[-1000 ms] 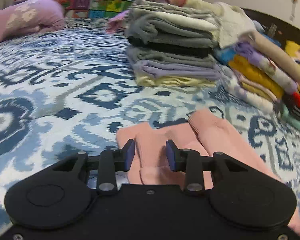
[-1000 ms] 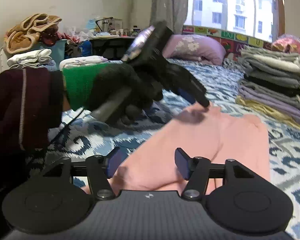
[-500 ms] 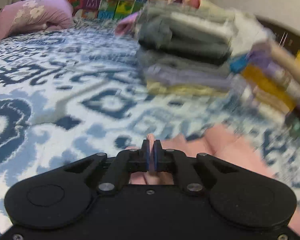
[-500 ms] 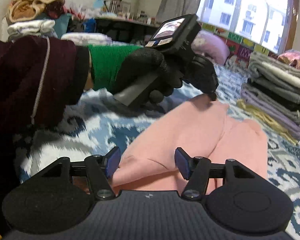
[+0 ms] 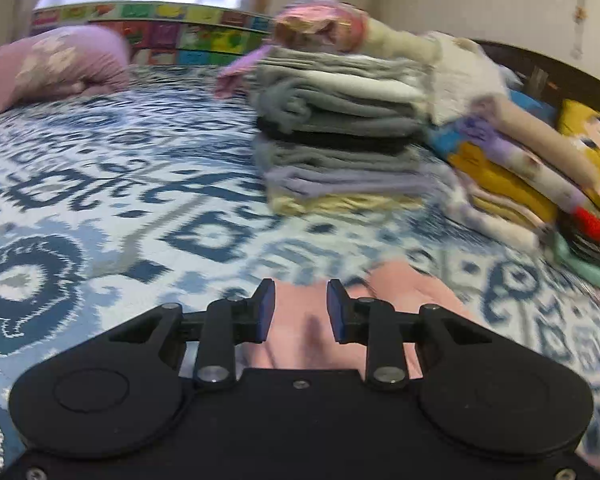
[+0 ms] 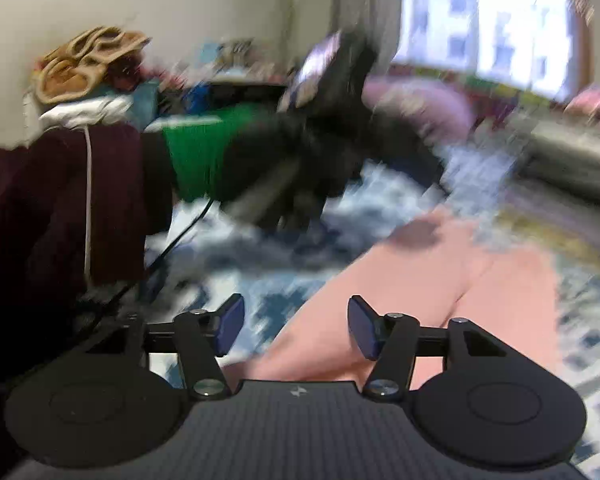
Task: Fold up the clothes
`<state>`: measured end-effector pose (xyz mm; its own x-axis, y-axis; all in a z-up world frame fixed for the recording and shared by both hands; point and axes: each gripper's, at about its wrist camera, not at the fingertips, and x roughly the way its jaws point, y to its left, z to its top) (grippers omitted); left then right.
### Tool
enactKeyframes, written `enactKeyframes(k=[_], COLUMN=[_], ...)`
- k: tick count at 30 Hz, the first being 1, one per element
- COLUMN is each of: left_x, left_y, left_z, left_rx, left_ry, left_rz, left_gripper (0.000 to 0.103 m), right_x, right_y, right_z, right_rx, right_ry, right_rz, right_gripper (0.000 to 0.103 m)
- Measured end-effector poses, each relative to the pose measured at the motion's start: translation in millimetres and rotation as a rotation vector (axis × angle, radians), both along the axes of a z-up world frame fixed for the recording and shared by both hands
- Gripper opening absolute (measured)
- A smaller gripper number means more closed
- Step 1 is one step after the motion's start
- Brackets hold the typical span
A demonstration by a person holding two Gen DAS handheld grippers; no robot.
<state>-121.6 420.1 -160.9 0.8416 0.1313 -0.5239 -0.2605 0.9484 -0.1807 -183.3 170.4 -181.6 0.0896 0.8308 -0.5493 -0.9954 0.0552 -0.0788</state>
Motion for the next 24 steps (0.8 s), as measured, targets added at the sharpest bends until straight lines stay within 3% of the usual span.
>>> enactKeyframes(k=[4, 6, 9, 11, 12, 15, 16, 18, 24], left_x=[-10.7, -16.6, -27.0, -32.1, -33.2, -26.2, -21.3, -18.3, -24.5], left_y=[-22.3, -29.9, -38.5, -42.2, -43.8, -45.2, -45.3, -43.9, -37.0], left_z=[-2.5, -4.4, -1.3, -0.8, -1.8, -12.2, -20.0, -31.4, -11.4], left_rx=[0.027, 0.036, 0.032, 0.039, 0.045, 0.077, 0.102, 0.126, 0.125], left_ry=[0.04, 0.055, 0.049, 0.051, 0.053, 0.099, 0.13, 0.142, 0.056], left_rz=[-0.081, -0.099, -0.111, -0.124, -0.13, -0.105, -0.097, -0.085, -0.056], left_gripper=[0.026, 0.026, 0.026, 0.026, 0.026, 0.026, 0.026, 0.026, 0.026], right_x=[-2.2, -4.7, -11.1, -12.1, -11.2, -7.9, -8.6, -10.2, -20.6], right_y=[-0.6, -7.3, -12.5, -11.3, -9.4, 1.7, 2.9, 5.5, -4.0], right_z=[1.3, 11.3, 17.5, 17.9, 16.5, 3.1, 0.7, -4.1, 10.5], right_rx=[-0.036, -0.001, 0.067, 0.1, 0.102, 0.0, -0.019, -0.058, 0.051], right_ry=[0.001, 0.011, -0.045, -0.059, -0.05, -0.013, -0.026, -0.052, -0.09], right_rz=[0.026, 0.032, 0.043, 0.044, 0.046, 0.064, 0.07, 0.08, 0.093], right_gripper=[0.056, 0.056, 0.054, 0.043, 0.042, 0.048, 0.053, 0.053, 0.053])
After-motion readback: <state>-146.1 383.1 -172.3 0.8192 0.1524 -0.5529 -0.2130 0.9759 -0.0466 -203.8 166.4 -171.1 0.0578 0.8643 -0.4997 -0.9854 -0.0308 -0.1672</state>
